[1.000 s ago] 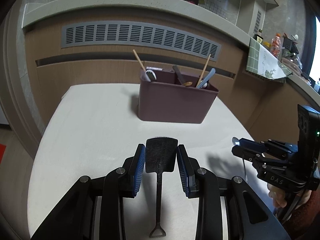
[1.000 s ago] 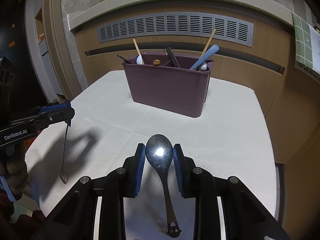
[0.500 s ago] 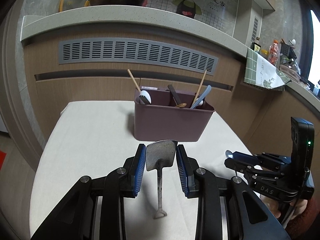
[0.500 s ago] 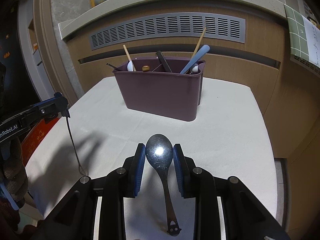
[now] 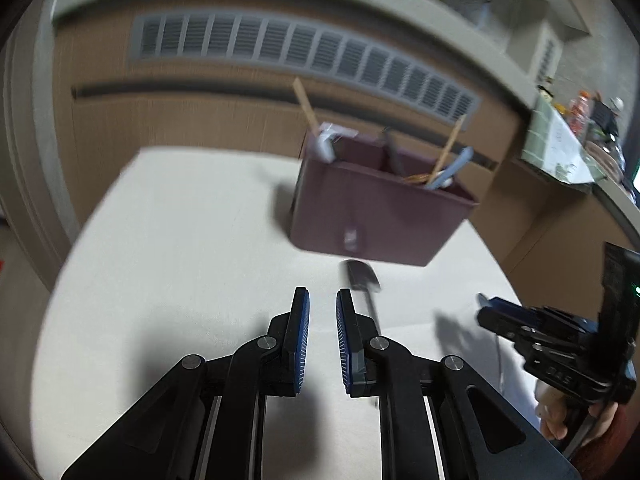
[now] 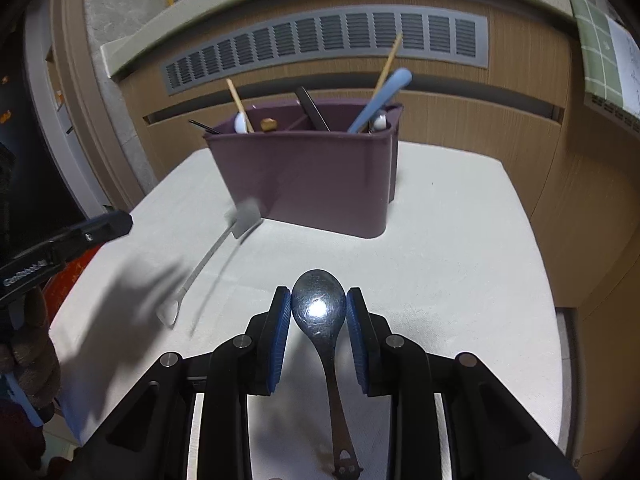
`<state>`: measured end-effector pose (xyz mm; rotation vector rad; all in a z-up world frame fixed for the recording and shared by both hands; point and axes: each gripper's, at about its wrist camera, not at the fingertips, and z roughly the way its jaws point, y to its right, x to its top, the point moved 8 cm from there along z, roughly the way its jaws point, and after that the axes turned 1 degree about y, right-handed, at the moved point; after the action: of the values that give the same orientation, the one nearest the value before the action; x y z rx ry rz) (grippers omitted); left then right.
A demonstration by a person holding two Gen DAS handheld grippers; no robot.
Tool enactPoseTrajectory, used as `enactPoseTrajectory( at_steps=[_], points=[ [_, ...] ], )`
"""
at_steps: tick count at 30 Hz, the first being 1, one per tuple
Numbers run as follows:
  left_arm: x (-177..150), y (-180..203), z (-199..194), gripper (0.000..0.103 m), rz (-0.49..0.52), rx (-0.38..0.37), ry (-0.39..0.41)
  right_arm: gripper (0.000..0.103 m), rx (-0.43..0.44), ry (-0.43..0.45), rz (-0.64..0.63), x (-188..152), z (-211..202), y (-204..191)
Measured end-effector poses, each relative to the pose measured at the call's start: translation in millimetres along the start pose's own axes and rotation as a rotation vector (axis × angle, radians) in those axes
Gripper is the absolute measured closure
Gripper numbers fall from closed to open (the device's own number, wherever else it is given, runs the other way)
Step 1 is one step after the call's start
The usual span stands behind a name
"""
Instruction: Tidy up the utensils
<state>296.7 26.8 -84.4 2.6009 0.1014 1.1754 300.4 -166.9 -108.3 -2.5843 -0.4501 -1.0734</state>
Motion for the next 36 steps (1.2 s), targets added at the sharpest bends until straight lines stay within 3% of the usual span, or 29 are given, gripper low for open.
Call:
enactPoseTrajectory(
  at_steps=[2,7,9,16,18,21,26,29,36],
  points=[
    [-0.3,-3.5,23.8,0.069,-0.014,-0.003,-0.071,0.078,-0.005,-0.001,-0.008,3.3,3.8,0.8],
    [6.3,27.9,68.4,0.063,0.031,-0.075,-0.154,0.078,-0.026,0.042,-0.022,18.3,3.7,2.9],
    [5.3,43.2,91.7,0.063,0.085,-0.039,-0.209,0.078,-0.038,0.060,-0.017,21.6,1.2,6.1],
    [3.5,67.3,129.4,0.064,0.195,0.117,-0.257,0.078,-0.048,0.081,0.016,16.8,-6.3,22.3],
    [2.6,72.1,131.9,0.063,0.243,0.166,-0.239,0.078,-0.057,0.088,0.025,14.0,-9.1,26.0],
    [0.9,74.4,130.6,0.064,0.237,0.176,-0.237,0.078,-0.064,0.104,0.033,11.8,-15.5,28.6],
    [-3.3,71.3,123.8,0.069,0.215,0.121,-0.242,0.078,-0.070,0.124,0.033,11.5,-27.1,26.7],
    [-6.9,64.7,107.6,0.070,0.143,0.052,-0.227,0.078,-0.068,0.129,0.034,11.9,-33.2,23.0],
    [-0.2,60.6,12.6,0.070,0.077,-0.069,0.024,0.078,-0.002,0.120,0.071,13.8,-41.5,19.7]
  ],
)
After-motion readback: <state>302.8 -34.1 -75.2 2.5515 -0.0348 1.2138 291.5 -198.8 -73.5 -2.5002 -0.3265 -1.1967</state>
